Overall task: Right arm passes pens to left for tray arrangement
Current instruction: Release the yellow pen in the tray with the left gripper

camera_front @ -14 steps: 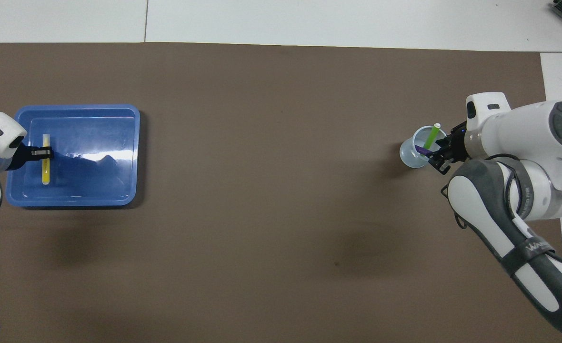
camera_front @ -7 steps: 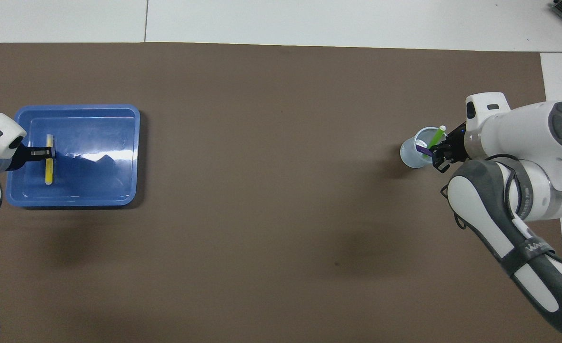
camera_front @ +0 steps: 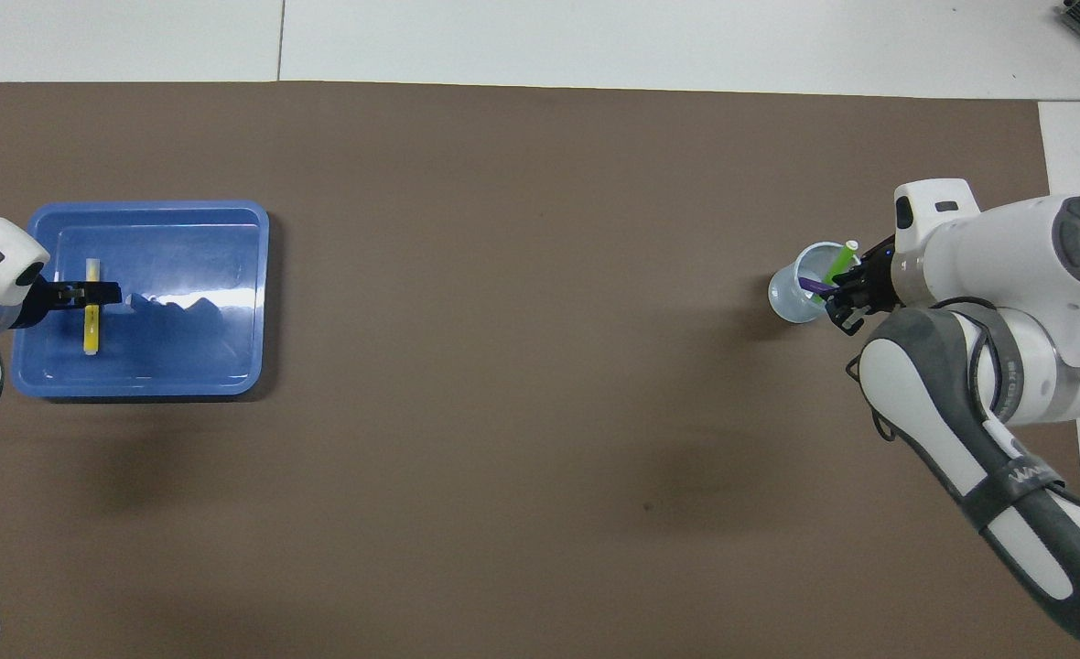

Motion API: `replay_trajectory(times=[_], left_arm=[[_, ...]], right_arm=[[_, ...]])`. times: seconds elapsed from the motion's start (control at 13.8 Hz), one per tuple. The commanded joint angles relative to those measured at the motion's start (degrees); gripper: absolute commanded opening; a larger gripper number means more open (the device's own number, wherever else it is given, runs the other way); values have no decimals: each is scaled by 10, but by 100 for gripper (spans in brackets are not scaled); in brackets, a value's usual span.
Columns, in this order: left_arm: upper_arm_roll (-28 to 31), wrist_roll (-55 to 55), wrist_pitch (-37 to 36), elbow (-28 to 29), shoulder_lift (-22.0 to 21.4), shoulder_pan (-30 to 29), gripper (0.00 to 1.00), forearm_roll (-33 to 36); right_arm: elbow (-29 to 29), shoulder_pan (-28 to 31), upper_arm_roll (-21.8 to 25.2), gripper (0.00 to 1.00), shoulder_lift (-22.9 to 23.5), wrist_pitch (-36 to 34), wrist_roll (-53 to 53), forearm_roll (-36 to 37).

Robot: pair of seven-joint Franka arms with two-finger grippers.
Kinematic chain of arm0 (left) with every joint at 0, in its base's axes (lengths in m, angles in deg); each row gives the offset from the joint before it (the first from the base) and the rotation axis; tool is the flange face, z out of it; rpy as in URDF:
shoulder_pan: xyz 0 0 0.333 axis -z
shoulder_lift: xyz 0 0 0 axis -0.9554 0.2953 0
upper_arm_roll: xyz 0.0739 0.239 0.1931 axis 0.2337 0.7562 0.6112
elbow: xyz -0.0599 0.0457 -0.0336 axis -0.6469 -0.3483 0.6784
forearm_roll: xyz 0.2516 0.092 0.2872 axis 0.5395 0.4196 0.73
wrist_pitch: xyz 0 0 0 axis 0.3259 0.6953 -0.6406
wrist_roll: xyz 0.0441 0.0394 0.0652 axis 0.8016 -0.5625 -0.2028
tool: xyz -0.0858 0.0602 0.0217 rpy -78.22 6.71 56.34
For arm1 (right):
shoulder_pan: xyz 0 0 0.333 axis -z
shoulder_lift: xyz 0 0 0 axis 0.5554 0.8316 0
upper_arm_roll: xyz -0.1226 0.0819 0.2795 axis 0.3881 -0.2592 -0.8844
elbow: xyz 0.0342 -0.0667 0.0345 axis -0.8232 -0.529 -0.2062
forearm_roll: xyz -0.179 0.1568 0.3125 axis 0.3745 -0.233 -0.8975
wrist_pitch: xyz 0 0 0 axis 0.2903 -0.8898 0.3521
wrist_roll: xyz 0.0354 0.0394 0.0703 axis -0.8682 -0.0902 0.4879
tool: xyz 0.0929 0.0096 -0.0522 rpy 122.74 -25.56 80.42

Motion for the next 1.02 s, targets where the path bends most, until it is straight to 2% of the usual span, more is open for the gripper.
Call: replay_trajectory(times=[0.0, 0.58, 0.73, 0.87, 0.94], left_arm=[[-5, -6, -7, -5, -3, -16, 100, -2], [-7, -10, -49, -1, -77, 4, 100, -1], [-7, -10, -61, -3, -105, 5, 100, -1], [-12, -5, -104, -12, -141, 11, 100, -1], [-12, -3, -124, -21, -151, 18, 100, -1]], right_arm=[[11, 12, -9, 62, -3, -33, -6, 5], [15, 19, -9, 54, -6, -53, -2, 5], [11, 20, -9, 44, -7, -53, 0, 5], [11, 20, -9, 25, -7, -53, 1, 5], [11, 20, -9, 24, -7, -53, 1, 5]])
